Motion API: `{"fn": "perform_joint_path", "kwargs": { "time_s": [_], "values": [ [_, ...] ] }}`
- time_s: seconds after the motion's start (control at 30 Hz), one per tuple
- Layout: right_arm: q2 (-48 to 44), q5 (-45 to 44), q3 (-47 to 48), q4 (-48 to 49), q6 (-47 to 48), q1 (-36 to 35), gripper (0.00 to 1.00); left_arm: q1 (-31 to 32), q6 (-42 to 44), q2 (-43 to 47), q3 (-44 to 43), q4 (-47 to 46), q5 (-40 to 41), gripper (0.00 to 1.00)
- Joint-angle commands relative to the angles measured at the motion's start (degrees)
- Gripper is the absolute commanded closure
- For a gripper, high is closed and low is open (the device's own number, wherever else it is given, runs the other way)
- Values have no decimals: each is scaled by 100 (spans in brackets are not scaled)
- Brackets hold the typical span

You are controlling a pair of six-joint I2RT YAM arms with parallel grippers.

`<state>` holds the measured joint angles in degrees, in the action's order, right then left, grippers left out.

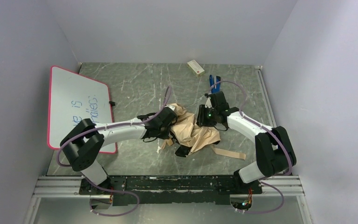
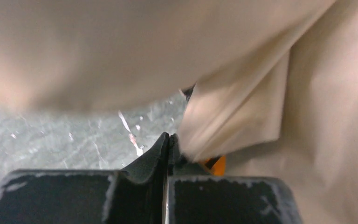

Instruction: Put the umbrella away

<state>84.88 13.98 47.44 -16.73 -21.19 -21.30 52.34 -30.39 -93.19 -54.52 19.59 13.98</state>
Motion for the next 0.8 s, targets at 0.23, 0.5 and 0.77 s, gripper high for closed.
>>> {"fn": "perform_joint_path", "kwargs": {
  "time_s": [0.23, 0.5, 0.77],
  "values": [
    [-18, 689, 3, 691, -706, -749, 63, -625, 557, -513, -725, -155, -172, 95],
    [-664, -1047, 14, 17, -820, -784, 60, -1073, 1051, -722, -1611, 303, 44, 95],
    [-995, -2126, 90, -524, -391, -558, 59, -1296, 880, 494, -966, 883, 425, 95]
  ]
}}
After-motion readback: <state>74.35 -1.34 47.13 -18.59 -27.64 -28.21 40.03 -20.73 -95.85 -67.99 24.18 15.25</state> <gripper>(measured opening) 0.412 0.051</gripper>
